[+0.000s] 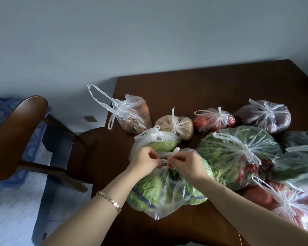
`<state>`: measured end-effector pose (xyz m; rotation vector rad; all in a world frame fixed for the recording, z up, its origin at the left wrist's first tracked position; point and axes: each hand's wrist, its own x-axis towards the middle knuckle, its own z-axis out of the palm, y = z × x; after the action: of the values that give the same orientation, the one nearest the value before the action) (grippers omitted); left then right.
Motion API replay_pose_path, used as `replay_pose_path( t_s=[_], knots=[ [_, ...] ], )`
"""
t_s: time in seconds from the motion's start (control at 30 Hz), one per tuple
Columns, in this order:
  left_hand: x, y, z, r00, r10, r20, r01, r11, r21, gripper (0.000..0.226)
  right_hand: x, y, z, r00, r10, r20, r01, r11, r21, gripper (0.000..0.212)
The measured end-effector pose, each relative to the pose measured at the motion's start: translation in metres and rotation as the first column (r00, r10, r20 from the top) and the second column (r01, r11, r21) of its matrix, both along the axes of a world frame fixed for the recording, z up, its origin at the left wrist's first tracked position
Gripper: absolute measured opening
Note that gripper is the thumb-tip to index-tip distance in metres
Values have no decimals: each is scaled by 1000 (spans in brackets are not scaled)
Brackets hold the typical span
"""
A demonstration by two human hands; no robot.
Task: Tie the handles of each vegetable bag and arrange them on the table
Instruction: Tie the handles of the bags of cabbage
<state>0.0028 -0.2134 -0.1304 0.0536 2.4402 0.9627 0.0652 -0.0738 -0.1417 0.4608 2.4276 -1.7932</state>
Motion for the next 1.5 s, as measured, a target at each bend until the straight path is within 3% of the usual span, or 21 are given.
replay_pose_path(
  t_s=[0.2,0.5,0.6,0.73,0.97,1.07,1.23,1.33,1.5],
  knots=[
    [1,1,3,952,-306,-15,306,951,48,13,-2,-3,6,986,132,-103,-108,971,214,10],
    [0,3,7,972,-222,80,197,950,242,16,-6,11,3,998,63,28,-64,996,56,19],
    [-1,1,4,973,-198,116,166,957,238,11,-5,10,4,999,9,53,-9,1000,8,17],
    [1,3,0,969,-214,126,185,960,210,24,-6,10,3,995,-56,78,59,998,-32,17],
    [4,9,0,990,-129,55,119,980,160,11,-10,8,4,987,-115,108,124,989,-79,7],
    [3,12,-3,992,-49,116,33,991,132,18,-7,9,7,986,-65,153,82,991,-107,40],
    [3,11,-9,970,58,238,-94,985,145,19,0,2,8,999,-26,33,22,993,119,28],
    [5,9,-12,964,56,258,-100,981,164,25,0,-2,7,991,124,-50,-104,949,296,27],
    [5,12,-6,968,16,250,-50,990,130,26,-5,-3,8,957,285,60,-283,858,428,22]
  ],
)
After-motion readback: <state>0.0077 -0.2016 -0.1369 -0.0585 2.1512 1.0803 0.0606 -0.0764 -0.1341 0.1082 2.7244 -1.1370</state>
